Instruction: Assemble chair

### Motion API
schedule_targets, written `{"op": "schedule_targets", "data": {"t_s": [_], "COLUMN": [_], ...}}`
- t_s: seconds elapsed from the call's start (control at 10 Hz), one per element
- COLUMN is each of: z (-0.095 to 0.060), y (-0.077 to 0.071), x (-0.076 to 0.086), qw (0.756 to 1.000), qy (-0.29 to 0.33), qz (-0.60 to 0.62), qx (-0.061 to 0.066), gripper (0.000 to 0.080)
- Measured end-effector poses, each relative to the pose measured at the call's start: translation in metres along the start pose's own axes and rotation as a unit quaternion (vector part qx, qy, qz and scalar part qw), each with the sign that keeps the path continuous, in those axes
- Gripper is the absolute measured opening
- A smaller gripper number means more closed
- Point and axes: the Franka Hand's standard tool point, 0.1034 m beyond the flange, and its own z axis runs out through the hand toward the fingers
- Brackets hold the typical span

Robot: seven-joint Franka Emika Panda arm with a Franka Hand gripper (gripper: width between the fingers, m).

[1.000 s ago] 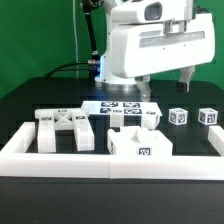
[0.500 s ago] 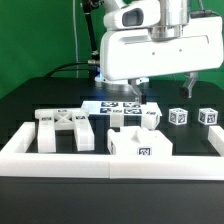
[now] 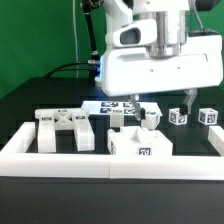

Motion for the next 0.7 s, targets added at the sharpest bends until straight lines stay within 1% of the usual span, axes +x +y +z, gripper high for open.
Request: {"op": "schedule_targets", "data": {"t_s": [0.2, 0.3, 0.5, 0.7], "z": [0.016, 0.021, 0.026, 0.035], "y": [0.000, 0.001, 0.004, 0.003], "x": [-0.004, -0.006, -0.012, -0.022], "qw": [1.000, 1.000, 1.000, 1.000], "qy": [0.003, 0.003, 0.002, 0.000], "qz": [0.001, 0.001, 0.000, 0.000], "qx": [0.000, -0.001, -0.002, -0.002], "gripper": [0.0650, 0.0650, 0.0650, 0.0650]}}
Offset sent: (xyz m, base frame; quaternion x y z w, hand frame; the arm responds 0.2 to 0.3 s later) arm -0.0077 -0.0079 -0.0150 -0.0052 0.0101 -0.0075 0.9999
